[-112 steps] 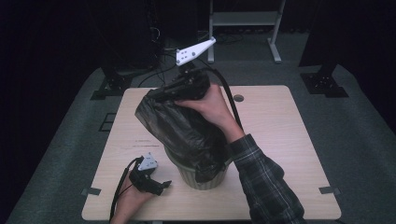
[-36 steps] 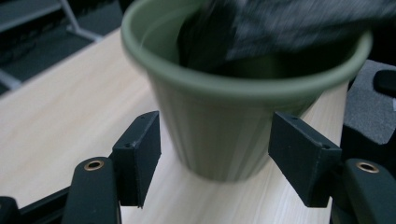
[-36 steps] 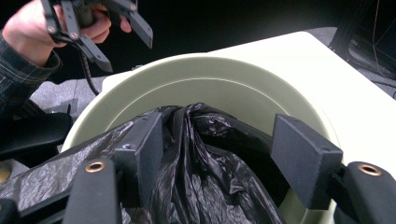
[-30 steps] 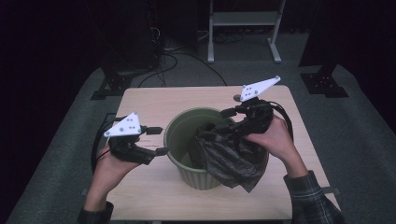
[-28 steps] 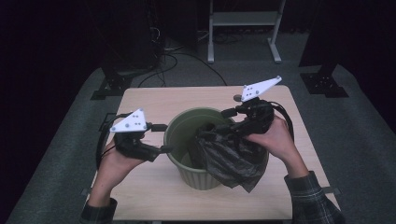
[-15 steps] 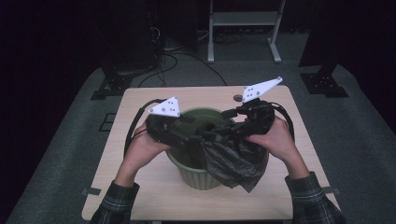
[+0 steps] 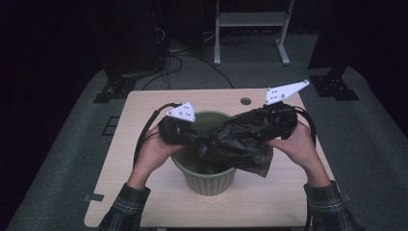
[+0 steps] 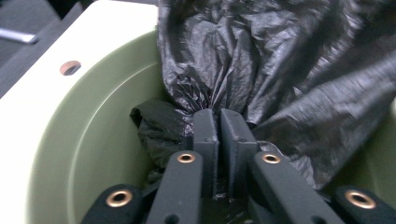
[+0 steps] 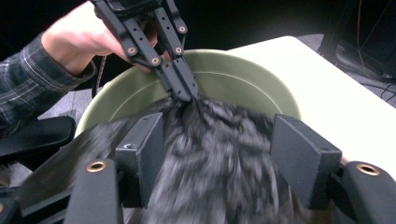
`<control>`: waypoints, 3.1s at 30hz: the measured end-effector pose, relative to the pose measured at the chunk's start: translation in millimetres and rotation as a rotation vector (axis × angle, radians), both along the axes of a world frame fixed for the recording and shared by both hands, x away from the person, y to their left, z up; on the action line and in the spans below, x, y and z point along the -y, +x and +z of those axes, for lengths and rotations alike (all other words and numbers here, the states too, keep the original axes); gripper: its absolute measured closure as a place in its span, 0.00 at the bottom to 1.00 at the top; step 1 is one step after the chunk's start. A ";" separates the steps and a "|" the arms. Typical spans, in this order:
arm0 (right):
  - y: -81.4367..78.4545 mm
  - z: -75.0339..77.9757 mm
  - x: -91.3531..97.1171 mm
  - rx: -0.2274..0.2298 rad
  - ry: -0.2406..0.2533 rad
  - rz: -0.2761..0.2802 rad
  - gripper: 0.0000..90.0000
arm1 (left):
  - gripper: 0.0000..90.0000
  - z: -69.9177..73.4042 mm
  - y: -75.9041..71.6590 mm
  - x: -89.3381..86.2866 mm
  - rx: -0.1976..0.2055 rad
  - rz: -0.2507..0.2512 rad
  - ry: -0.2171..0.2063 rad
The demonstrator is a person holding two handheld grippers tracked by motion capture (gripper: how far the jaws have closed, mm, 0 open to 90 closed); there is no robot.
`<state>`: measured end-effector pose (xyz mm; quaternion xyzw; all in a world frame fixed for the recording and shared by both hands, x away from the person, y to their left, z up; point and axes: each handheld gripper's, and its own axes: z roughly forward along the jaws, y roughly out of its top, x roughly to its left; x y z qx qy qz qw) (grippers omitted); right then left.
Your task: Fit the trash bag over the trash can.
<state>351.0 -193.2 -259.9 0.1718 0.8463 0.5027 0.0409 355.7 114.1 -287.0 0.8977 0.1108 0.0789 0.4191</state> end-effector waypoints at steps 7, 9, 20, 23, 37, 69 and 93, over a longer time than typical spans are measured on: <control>-6.7 -1.2 20.5 0.003 0.017 -0.028 0.37 | 0.98 -3.9 1.5 -26.3 -0.002 0.090 -0.030; -8.9 -3.4 26.5 0.002 0.020 -0.039 0.37 | 0.98 -4.7 3.3 -32.6 -0.006 0.118 -0.039; -14.2 -33.4 47.4 -0.063 0.022 -0.066 0.37 | 0.90 -9.0 1.3 -40.1 -0.008 0.153 -0.057; -18.8 -39.4 50.1 -0.075 0.037 -0.061 0.37 | 0.83 -5.7 -2.9 -42.4 0.003 0.154 -0.071; -29.9 -48.0 38.6 -0.087 0.049 -0.018 0.37 | 0.60 24.9 -57.3 -33.2 0.076 0.011 -0.114; -36.3 -44.1 36.3 -0.076 0.051 -0.010 0.37 | 1.00 15.6 -60.6 -10.2 0.074 -0.037 -0.199; -50.3 -34.5 16.2 -0.016 0.117 -0.015 0.37 | 1.00 30.6 -31.2 -14.6 0.078 0.067 -0.278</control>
